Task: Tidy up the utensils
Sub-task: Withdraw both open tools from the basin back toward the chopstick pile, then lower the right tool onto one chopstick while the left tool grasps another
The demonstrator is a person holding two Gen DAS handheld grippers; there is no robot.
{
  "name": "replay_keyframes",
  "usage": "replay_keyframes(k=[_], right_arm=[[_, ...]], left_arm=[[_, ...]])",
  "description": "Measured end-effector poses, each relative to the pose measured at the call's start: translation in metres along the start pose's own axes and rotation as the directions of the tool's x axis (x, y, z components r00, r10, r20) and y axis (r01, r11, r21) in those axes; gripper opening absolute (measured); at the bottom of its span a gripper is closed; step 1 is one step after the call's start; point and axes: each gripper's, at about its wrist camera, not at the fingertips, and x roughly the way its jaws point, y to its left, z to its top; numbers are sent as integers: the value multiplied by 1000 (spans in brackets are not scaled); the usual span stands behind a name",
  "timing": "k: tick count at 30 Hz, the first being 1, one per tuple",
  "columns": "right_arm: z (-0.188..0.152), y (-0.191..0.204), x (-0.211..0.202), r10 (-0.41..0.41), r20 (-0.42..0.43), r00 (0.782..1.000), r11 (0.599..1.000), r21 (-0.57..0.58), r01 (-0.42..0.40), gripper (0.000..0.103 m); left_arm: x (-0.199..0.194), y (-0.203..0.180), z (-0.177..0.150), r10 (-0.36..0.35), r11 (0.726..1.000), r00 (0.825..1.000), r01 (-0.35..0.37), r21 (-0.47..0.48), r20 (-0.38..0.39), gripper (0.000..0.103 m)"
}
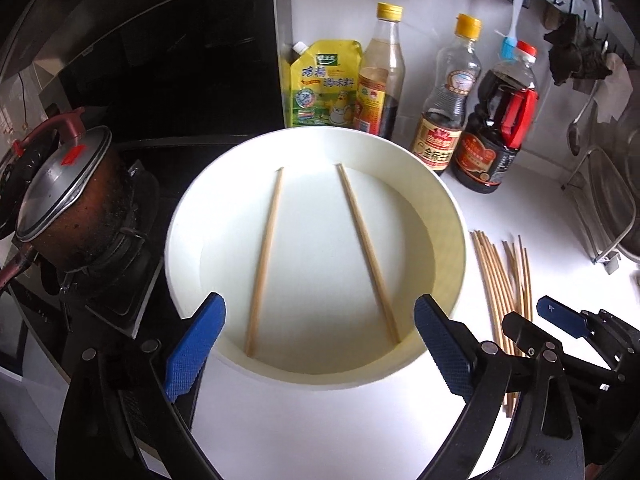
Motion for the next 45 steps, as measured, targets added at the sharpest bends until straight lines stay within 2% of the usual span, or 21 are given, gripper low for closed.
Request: replay_keyframes(k=[6,11,14,21,30,40,45], right_arm=[[-31,-47,-20,-61,9,998,996,62,60,49],[-56,-90,-28,-109,15,994,987,123,106,50],[-70,-113,-27,-132,15,991,979,159,128,54],[-89,-146,-9,-138,-17,990,970,199,138,55],[-88,-151,18,-105,1,995,982,158,103,55],[-83,-141,32,-69,27,997,992,110,66,55],[-80,-137,40,-83,33,996,994,75,80,55]], left_arm=[[-4,-44,-13,-32,998,999,32,63,-1,94],[-4,-79,-27,-99,991,995,98,95,-2,94],[0,-99,-35,-114,987,994,113,113,-5,94],[23,-134,-52,-148,979,987,154,134,-57,94],[56,-149,-74,-79,986,994,89,139,-74,94],[74,-145,-76,-81,991,992,91,100,-100,94],[81,-140,-75,-90,993,990,98,67,-104,94]])
